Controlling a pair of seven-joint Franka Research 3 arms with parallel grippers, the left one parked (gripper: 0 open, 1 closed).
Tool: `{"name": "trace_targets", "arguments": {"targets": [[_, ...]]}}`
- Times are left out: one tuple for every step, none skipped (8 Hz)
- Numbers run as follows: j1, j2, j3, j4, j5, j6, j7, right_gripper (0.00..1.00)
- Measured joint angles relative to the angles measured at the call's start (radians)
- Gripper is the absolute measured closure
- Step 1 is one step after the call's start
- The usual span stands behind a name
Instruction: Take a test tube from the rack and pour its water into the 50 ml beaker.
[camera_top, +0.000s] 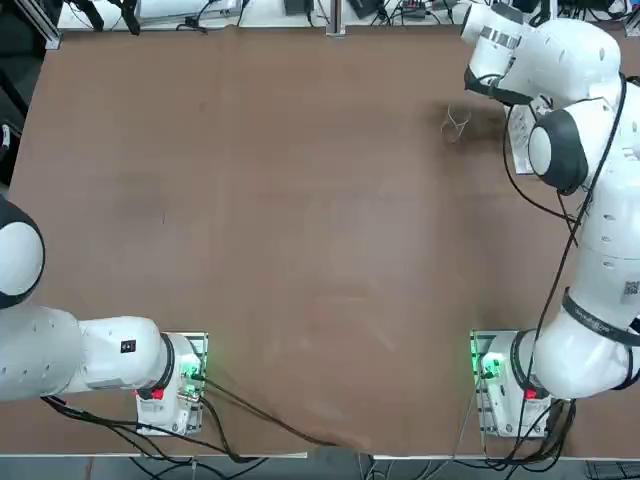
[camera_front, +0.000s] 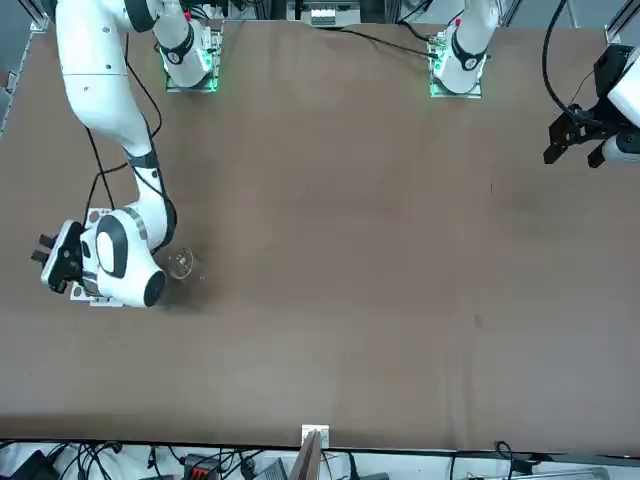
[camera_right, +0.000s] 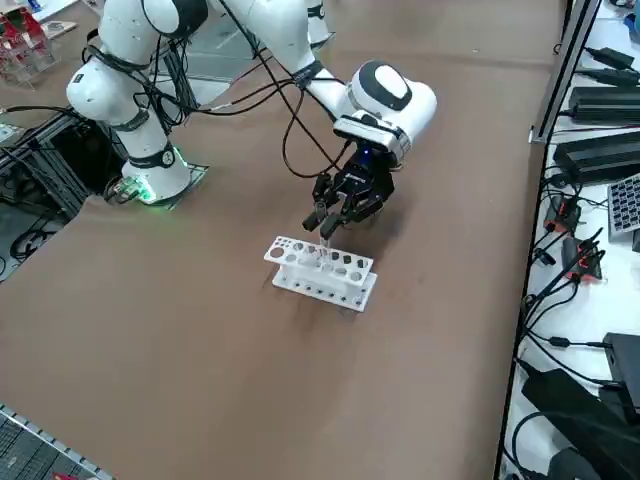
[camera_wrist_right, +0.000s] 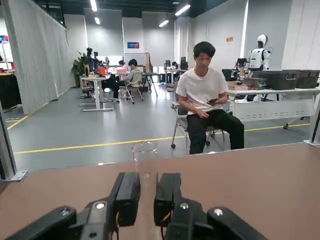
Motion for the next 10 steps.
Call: {"name": "trace_targets", "arguments": {"targets": [[0.000, 0.006, 0.001, 0.000, 0.000, 0.002, 0.001, 0.78], [0.000, 0.014, 0.002, 0.000, 0.000, 0.004, 0.004, 0.78], [0.000, 0.023, 0.002, 0.000, 0.000, 0.006, 0.006, 0.78], [0.000, 0.031, 0.003, 0.000, 0.000, 0.007, 0.010, 0.78], [0.000, 0.041, 0.003, 0.000, 0.000, 0.009, 0.019, 0.78], [0.000, 0.050, 0.003, 0.000, 0.000, 0.013, 0.027, 0.78], [0.000, 0.057, 0.003, 0.000, 0.000, 0.017, 0.034, 0.78], [0.000, 0.063, 0.003, 0.000, 0.000, 0.020, 0.038, 0.78], [0.000, 0.068, 0.003, 0.000, 0.000, 0.021, 0.040, 0.78], [0.000, 0.074, 0.003, 0.000, 0.000, 0.022, 0.041, 0.77]]}}
